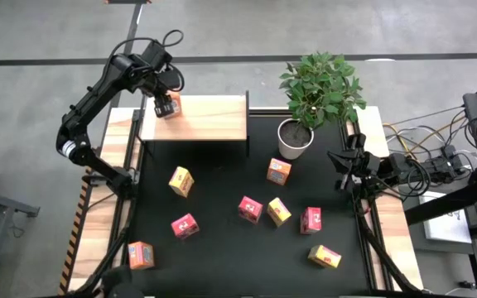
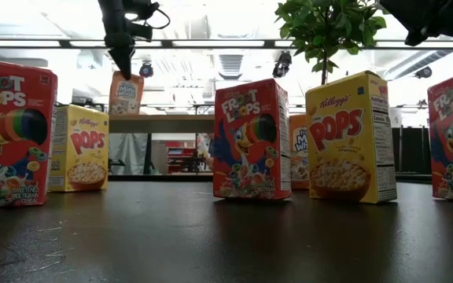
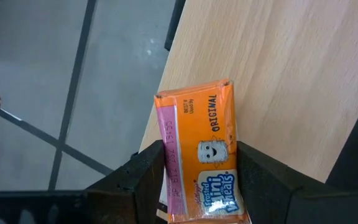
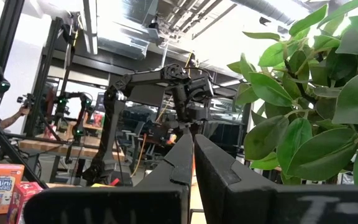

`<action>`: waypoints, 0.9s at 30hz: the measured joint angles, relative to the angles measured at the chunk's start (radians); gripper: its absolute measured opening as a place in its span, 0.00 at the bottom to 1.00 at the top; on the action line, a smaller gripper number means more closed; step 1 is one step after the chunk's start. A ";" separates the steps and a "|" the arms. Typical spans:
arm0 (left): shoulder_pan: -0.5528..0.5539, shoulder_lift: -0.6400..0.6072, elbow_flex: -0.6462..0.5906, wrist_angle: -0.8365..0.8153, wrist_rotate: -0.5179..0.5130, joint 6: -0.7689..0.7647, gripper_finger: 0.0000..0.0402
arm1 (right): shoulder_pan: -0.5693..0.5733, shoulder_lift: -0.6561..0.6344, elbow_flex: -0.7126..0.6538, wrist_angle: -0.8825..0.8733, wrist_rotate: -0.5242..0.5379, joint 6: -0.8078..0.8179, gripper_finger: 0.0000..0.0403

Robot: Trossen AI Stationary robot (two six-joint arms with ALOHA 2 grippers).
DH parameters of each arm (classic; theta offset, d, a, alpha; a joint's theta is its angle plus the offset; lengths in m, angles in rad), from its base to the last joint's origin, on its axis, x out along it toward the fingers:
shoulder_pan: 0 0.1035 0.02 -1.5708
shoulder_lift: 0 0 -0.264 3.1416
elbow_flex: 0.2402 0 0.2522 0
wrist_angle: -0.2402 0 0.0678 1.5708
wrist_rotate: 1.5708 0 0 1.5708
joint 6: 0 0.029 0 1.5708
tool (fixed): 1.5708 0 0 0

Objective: Stack cereal on shelf
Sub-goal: Put the top center orange cereal box on the shelf

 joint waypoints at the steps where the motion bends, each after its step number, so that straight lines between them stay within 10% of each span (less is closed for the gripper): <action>1: 0.002 0.000 0.000 0.000 0.000 0.002 0.42 | 0.000 0.000 0.000 0.000 0.000 0.000 0.02; 27: 0.025 0.001 0.008 0.001 0.000 0.014 0.58 | 0.000 0.000 0.000 0.000 0.000 0.000 0.02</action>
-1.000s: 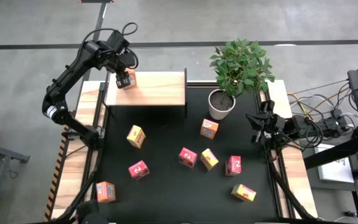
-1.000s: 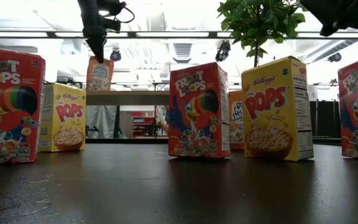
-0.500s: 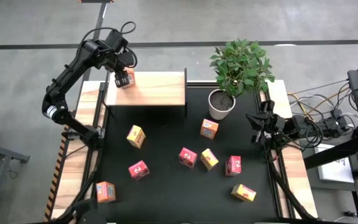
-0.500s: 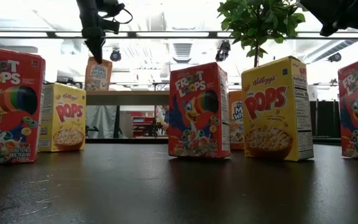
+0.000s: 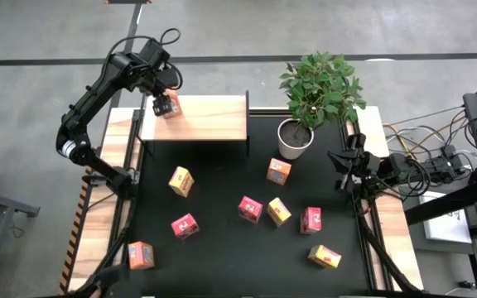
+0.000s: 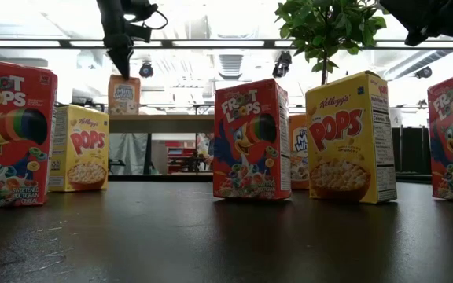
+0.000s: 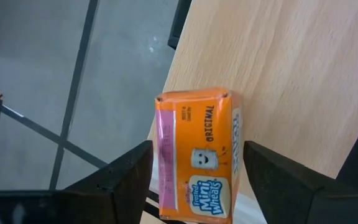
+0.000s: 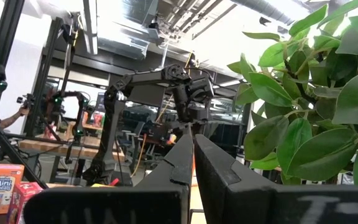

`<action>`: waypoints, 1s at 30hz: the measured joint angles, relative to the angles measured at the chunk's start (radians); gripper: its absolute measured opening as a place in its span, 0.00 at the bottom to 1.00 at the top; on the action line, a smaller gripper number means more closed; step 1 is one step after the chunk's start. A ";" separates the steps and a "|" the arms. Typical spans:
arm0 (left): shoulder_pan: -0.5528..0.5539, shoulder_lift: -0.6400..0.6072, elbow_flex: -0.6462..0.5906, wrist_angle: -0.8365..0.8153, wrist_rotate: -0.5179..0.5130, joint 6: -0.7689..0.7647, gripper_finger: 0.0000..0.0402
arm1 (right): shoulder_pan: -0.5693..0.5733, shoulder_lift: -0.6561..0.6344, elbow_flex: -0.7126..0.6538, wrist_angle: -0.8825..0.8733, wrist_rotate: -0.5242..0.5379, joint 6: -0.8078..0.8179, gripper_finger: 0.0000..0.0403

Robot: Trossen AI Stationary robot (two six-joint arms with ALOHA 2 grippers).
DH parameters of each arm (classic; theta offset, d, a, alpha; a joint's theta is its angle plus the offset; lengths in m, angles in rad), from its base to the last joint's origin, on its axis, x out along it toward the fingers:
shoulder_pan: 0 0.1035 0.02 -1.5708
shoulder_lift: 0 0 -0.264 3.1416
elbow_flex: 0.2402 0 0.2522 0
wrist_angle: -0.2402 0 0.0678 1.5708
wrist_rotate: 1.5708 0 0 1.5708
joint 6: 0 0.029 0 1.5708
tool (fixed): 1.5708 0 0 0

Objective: Stack cereal on shelf
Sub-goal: Put the top center orange cereal box on the shelf

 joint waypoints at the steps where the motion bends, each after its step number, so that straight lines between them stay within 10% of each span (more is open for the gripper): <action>1: -0.001 -0.001 0.004 0.000 0.000 0.000 0.58 | 0.000 0.000 0.000 0.000 0.000 0.000 0.02; 15: -0.207 -0.085 0.027 -0.051 0.063 -0.255 0.42 | 0.000 0.000 0.000 0.000 0.000 -0.003 0.02; 30: -0.318 -0.237 -0.539 0.292 -0.376 -0.260 0.07 | 0.000 0.000 0.000 0.000 0.000 -0.016 0.02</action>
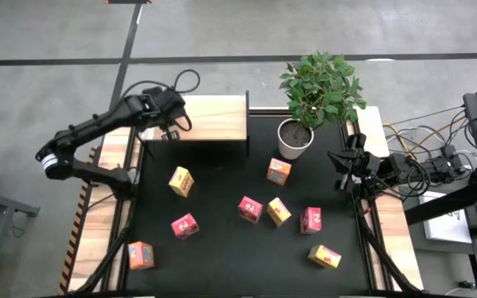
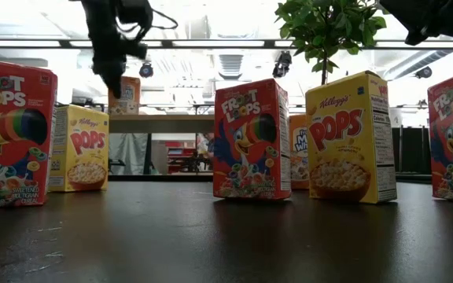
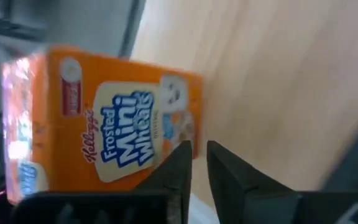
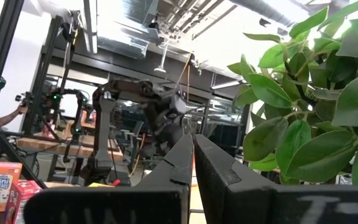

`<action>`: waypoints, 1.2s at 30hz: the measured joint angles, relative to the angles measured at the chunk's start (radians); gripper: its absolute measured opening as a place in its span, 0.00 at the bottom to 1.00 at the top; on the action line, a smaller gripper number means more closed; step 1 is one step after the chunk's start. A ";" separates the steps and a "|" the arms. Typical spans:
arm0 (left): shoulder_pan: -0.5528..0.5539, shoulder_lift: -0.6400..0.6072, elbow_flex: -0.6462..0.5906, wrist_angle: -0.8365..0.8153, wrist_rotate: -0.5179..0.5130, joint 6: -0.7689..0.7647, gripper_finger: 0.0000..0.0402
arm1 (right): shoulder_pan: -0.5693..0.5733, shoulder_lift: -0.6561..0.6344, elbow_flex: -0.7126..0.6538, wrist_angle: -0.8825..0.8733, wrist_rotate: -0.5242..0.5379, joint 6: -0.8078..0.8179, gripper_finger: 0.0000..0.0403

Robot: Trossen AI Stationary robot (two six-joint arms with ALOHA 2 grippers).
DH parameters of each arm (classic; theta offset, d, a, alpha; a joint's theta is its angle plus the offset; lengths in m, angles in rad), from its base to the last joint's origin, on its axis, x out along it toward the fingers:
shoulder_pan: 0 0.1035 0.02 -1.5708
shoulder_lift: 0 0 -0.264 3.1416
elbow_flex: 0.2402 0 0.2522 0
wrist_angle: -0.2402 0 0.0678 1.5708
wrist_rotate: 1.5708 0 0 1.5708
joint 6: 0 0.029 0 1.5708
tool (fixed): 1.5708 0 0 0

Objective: Stack cereal on shelf
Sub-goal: Put the top center orange cereal box on the shelf

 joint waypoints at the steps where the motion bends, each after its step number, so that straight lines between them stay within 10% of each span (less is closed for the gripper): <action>1: 0.003 0.000 -0.017 0.014 -0.022 0.011 0.06 | 0.000 0.000 0.000 0.000 0.000 -0.002 0.02; 36: 0.137 0.000 -0.070 0.230 0.047 -0.012 0.00 | 0.000 0.000 0.000 0.000 0.000 -0.020 0.02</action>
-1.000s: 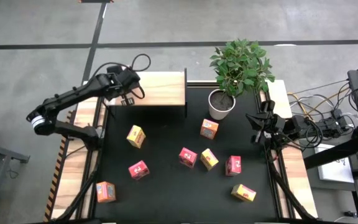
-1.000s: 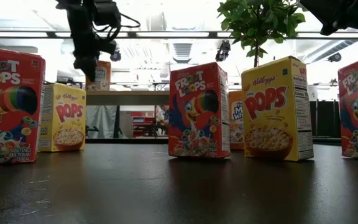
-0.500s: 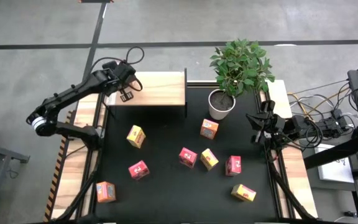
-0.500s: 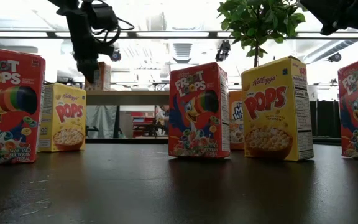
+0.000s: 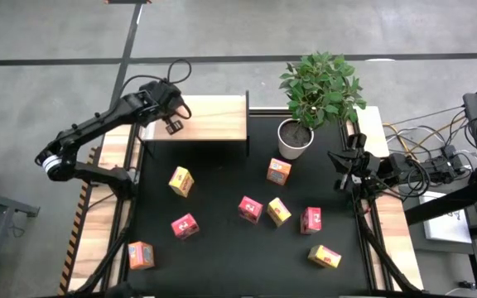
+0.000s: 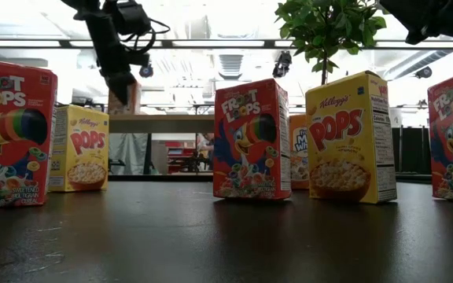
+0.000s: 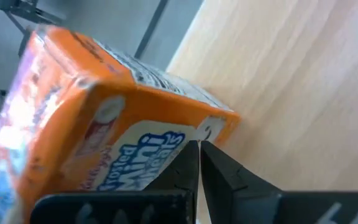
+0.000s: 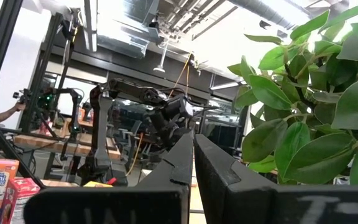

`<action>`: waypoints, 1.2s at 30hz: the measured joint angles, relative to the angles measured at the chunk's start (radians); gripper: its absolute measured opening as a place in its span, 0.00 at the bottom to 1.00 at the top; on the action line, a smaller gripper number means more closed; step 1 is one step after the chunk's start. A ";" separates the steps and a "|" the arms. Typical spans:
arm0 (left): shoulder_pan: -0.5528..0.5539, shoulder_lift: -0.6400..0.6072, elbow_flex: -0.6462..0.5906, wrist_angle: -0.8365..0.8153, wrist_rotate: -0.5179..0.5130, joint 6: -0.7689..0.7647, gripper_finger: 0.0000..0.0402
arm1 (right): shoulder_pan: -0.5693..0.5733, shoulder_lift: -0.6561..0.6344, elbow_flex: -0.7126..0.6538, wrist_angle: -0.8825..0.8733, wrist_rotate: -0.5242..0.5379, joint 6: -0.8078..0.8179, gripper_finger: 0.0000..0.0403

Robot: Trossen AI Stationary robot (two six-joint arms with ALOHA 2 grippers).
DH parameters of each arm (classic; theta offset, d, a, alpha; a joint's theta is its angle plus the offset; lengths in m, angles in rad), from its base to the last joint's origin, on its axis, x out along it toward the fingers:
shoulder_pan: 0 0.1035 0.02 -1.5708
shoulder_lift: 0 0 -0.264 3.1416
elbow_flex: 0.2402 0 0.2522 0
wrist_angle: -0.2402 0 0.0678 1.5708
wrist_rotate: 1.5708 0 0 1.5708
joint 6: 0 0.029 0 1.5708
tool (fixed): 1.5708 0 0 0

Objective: Stack cereal on shelf
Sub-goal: Put the top center orange cereal box on the shelf, then put the center yellow cereal box on the shelf

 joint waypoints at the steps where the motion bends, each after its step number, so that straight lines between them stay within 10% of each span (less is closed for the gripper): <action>1: 0.000 0.000 0.000 0.007 -0.002 -0.001 0.00 | 0.000 0.000 0.000 0.000 0.000 0.000 0.02; 21: -0.044 -0.025 0.000 -0.007 -0.005 -0.054 0.00 | 0.000 0.000 0.000 0.000 0.000 0.000 0.02; 36: -0.495 -0.225 0.002 -0.014 -0.004 -0.325 0.00 | 0.000 0.008 0.000 0.001 -0.093 0.103 0.02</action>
